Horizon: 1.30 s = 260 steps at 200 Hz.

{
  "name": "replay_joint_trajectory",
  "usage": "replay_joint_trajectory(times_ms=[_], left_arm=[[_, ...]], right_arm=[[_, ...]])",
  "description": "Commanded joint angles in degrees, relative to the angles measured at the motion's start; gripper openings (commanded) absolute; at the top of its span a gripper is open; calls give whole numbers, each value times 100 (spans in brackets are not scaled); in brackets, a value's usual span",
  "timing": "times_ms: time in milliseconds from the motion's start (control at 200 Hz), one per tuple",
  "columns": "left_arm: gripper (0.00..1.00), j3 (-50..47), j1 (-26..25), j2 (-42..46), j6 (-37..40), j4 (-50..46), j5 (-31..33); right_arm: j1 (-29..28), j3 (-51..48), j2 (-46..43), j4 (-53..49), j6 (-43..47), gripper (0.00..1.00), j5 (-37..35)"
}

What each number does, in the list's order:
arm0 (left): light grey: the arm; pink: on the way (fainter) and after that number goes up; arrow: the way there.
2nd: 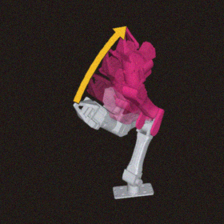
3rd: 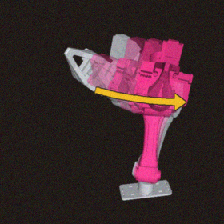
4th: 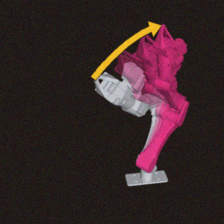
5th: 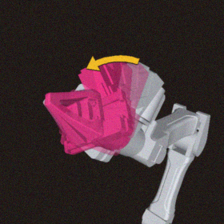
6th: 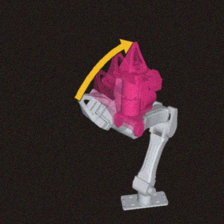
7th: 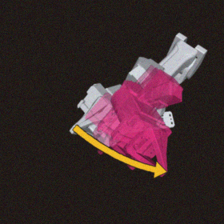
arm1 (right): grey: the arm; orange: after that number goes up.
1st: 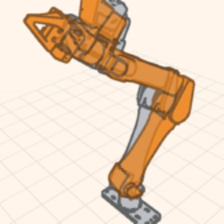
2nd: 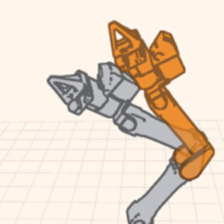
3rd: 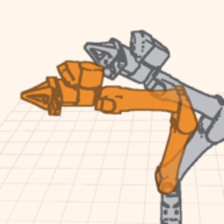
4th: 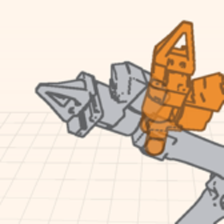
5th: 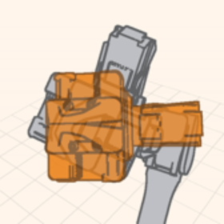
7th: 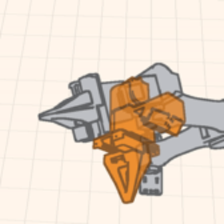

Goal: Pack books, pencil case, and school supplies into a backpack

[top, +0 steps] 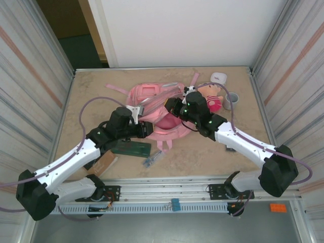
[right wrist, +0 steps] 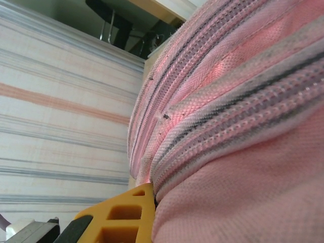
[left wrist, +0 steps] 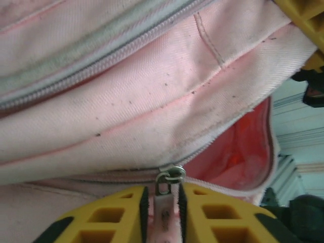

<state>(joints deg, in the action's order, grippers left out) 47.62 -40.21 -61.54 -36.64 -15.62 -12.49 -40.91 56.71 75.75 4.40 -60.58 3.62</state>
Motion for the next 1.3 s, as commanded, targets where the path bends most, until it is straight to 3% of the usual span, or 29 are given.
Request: replay_joint_trajectory(times_ms=[0, 130, 611, 952, 1118, 1248, 1298], left_arm=[[13, 212, -5, -64, 240, -375, 367], [0, 211, 34, -79, 473, -778, 590], [0, -226, 784, 71, 1372, -955, 856], [0, -550, 1626, -415, 1875, 120, 795], [0, -580, 1844, -799, 1990, 622, 897], [0, -371, 1894, -967, 2077, 607, 712], [8, -256, 1894, -908, 2118, 544, 538]], right_arm=[[-8, 406, -197, 326, 348, 0, 198], [194, 523, -216, 82, 443, 0, 723], [1313, 1361, -180, -844, 680, 0, 3492], [2040, 2264, 57, -1135, 243, 0, 4979], [2231, 2499, 197, -1159, 108, 0, 5370], [2245, 2454, 231, -1171, 155, 0, 5234], [2245, 2389, 232, -1158, 214, 0, 5130]])
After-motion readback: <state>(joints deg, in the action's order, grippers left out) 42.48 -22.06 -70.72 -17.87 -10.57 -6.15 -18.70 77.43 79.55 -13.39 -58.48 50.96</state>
